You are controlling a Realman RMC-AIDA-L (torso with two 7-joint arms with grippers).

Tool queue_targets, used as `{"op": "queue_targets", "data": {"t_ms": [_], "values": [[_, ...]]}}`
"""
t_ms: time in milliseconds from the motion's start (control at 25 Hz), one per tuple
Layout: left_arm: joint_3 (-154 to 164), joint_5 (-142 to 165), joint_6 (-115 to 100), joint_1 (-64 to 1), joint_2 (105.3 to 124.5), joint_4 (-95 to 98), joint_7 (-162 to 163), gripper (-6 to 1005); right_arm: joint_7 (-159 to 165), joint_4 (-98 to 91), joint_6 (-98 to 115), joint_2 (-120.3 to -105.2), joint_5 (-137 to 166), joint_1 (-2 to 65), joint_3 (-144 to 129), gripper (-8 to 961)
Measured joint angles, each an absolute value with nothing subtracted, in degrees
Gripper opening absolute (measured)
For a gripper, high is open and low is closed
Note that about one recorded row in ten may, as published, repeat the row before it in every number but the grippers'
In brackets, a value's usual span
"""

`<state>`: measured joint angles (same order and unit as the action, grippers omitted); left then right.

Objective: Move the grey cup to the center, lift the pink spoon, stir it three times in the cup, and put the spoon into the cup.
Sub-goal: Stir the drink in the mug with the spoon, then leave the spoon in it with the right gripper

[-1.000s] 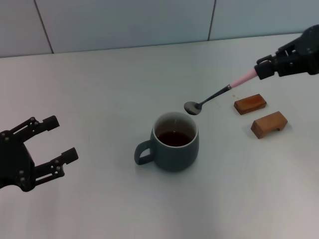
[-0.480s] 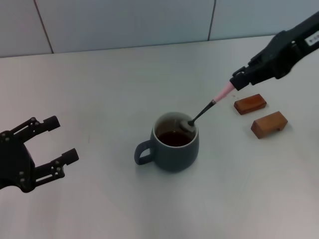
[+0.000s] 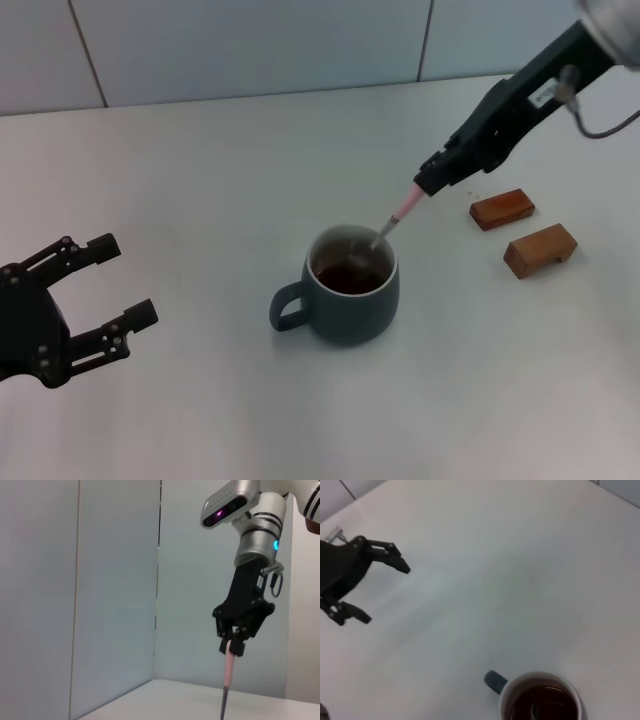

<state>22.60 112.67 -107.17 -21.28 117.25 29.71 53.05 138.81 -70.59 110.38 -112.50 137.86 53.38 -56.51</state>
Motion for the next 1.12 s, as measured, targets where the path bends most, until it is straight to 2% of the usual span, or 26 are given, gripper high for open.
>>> {"op": "queue_targets", "data": {"t_ms": [680, 1120], "values": [[22.6, 112.7, -107.2, -21.3, 117.53, 29.7, 52.9, 832, 135.8, -56.9, 101.7, -114.93, 142.4, 62.5, -63.4, 112], [22.6, 112.1, -107.1, -21.2, 117.63, 29.7, 52.8, 832, 137.1, -57.0, 100.3, -115.11, 149.9, 64.0, -63.3, 112]]}}
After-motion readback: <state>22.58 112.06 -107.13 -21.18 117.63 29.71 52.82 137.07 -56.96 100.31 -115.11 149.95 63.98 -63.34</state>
